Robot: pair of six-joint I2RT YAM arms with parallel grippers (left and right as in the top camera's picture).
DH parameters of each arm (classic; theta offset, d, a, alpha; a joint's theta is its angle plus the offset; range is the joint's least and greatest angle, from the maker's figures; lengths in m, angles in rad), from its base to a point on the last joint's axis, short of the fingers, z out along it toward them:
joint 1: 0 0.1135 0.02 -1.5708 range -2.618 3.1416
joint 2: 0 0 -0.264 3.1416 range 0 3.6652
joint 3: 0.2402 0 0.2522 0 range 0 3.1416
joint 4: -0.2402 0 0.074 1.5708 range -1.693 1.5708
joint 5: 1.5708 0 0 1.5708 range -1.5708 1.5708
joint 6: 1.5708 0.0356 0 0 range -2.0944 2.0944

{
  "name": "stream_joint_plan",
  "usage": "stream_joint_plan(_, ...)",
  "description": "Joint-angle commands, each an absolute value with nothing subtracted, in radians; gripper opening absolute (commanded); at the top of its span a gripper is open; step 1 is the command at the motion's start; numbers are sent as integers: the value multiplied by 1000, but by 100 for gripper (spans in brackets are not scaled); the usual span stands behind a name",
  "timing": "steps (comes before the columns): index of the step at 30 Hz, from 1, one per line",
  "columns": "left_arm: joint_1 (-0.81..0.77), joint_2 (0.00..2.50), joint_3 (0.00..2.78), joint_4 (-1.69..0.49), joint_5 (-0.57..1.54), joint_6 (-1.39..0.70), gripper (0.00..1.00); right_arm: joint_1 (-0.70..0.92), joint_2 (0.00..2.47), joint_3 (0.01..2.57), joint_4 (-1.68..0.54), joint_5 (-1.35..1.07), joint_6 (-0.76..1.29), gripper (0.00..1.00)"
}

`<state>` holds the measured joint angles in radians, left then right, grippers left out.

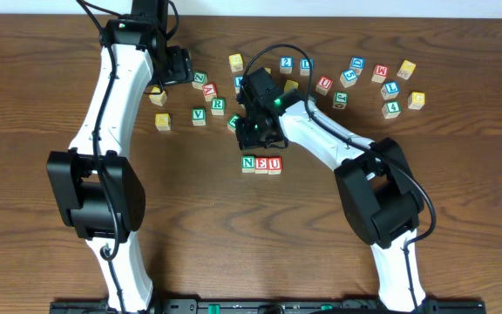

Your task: Spell out NEURIPS

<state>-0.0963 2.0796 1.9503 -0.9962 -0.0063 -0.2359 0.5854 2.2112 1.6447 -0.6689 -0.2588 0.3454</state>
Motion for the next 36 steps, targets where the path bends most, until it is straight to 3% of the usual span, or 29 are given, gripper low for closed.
stream_joint_plan(1,-97,2091,1939,-1002,-11,-242,84,606,2215,1655,-693,-277,327,1)
stream_joint_plan(36,-97,2091,1939,-1002,-11,-242,84,616,2215,1654,-771,-272,336,1)
